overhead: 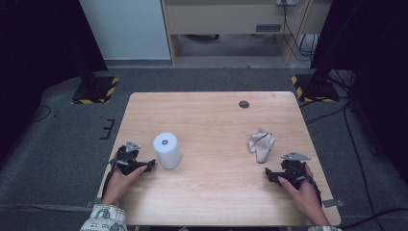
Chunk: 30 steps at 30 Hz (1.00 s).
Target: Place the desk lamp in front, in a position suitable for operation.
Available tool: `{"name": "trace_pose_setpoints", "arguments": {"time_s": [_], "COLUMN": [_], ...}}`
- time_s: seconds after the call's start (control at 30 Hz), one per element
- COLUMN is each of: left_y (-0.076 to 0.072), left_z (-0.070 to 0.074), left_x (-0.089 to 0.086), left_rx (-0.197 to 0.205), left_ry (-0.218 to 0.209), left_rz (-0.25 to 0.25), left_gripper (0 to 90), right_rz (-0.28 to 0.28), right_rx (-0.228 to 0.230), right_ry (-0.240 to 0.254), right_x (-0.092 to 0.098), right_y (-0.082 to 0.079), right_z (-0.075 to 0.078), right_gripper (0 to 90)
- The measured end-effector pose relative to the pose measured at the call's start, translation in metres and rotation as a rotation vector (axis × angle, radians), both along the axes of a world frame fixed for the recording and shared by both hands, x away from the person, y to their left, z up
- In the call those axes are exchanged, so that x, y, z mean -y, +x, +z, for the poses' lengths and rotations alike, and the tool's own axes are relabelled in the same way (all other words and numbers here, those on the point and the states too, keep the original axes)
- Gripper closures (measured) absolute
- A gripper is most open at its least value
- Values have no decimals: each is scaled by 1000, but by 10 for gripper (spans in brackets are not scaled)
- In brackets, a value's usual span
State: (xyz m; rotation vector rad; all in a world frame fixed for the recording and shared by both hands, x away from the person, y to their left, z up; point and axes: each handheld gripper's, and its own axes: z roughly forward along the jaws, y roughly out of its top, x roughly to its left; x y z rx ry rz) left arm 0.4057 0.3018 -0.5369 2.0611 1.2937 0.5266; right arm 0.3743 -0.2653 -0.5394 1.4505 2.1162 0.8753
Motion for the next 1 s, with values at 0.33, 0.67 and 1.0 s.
{"name": "trace_pose_setpoints", "arguments": {"time_s": [0.33, 0.67, 1.0], "left_y": [-2, -27, -33], "left_z": [1, 22, 37], "left_x": [0, 21, 42], "left_rx": [-5, 26, 71], "left_ry": [4, 27, -26], "left_rz": [-31, -178, -205], "left_gripper": [3, 29, 30], "right_rz": [3, 5, 8], "right_rx": [0, -4, -5], "right_ry": [1, 4, 6], "right_x": [0, 0, 0], "right_y": [0, -1, -2], "right_z": [0, 0, 0], "right_gripper": [8, 8, 8]}}
